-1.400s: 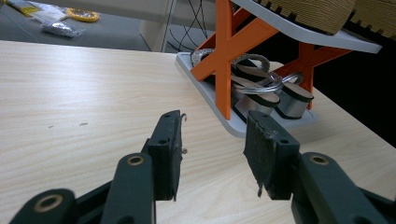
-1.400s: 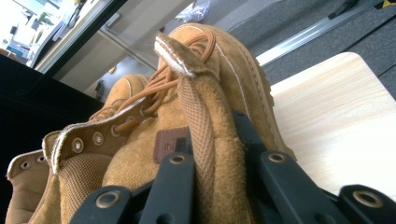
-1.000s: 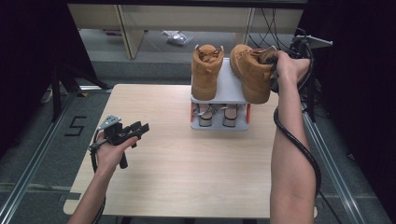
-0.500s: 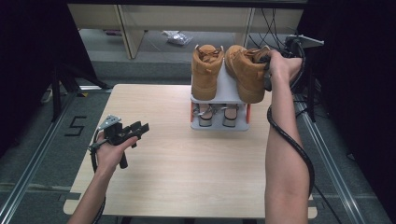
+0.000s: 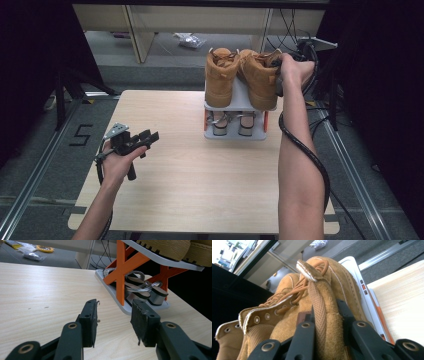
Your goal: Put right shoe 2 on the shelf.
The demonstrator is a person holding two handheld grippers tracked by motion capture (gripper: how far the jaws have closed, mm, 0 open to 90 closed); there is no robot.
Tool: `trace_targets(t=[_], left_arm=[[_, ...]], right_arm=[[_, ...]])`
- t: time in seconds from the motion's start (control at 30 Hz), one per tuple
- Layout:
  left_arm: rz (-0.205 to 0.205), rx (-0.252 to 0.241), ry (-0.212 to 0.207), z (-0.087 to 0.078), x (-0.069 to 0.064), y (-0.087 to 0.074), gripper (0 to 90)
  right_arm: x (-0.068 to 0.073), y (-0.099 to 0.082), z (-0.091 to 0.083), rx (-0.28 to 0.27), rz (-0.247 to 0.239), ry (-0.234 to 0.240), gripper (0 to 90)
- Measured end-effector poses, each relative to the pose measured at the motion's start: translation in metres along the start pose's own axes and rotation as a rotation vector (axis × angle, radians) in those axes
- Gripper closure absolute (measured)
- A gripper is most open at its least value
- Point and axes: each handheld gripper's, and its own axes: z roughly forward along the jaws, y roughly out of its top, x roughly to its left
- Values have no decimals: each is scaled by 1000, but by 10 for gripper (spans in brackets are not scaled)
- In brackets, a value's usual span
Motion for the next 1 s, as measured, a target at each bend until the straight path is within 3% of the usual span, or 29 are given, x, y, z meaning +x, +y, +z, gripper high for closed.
trace_targets(t=[0.03,0.17,0.2,0.4,0.5,0.53,0.67,0.7,0.83,0.93,0.97,1.0], left_arm=[[-1,1,1,0,0,0,556],[-2,0,1,0,0,0,556],[-2,0,1,0,0,0,556],[1,7,2,1,-1,-1,556],[2,6,0,1,-1,-1,556],[3,7,-1,1,-1,-1,556],[4,11,-5,2,-1,-2,553],[3,12,-5,2,-1,-2,552],[2,18,-6,3,-2,-3,543],[1,20,-15,4,-2,-4,538],[0,21,-14,4,-2,-4,535],[0,22,-15,5,-3,-4,534]], right_arm=[[1,0,2,-6,12,-2,786],[-3,-1,3,-1,-26,-5,767],[-2,-1,4,-5,-10,-2,751],[0,0,2,-15,-63,-6,656],[-1,0,0,-76,-119,-23,546],[0,0,-1,-81,-109,-21,535],[0,1,-9,-106,-156,-25,491],[1,1,-12,-106,-133,-24,484],[-1,1,-22,-139,-176,-13,469],[0,0,-32,-138,-163,-5,458],[-3,0,-35,-137,-189,-13,458],[-3,-1,-38,-135,-172,-9,458]])
